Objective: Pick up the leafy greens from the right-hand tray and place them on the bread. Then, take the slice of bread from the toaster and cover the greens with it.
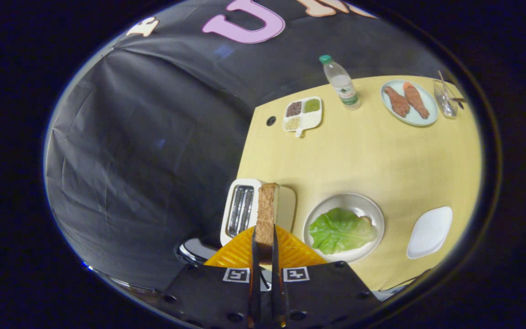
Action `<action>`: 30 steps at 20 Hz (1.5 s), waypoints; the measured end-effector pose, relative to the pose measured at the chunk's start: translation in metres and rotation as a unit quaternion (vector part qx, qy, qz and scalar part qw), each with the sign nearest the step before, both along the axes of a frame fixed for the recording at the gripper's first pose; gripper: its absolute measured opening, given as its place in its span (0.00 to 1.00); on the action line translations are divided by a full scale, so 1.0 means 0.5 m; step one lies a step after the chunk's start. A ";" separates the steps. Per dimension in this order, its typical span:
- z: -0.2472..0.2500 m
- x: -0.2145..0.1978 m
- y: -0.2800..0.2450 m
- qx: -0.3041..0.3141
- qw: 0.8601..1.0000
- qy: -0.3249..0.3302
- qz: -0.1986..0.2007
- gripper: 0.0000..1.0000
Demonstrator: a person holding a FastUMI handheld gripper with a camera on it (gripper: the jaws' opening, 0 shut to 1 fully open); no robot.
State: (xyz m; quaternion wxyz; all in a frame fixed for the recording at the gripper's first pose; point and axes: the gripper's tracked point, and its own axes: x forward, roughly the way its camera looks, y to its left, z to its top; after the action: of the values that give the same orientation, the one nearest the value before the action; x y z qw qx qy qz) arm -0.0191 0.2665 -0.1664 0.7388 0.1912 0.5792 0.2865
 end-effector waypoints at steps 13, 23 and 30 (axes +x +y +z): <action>-0.215 -0.045 -0.059 0.070 0.995 0.075 0.010 0.13; -0.374 -0.048 -0.130 -0.020 0.995 0.099 0.009 0.12; -0.423 -0.050 -0.156 -0.093 0.994 0.051 0.029 0.21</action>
State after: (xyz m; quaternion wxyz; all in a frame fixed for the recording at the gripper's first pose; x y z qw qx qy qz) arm -0.0440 0.1885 -0.3777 0.7140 0.1195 0.6458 0.2426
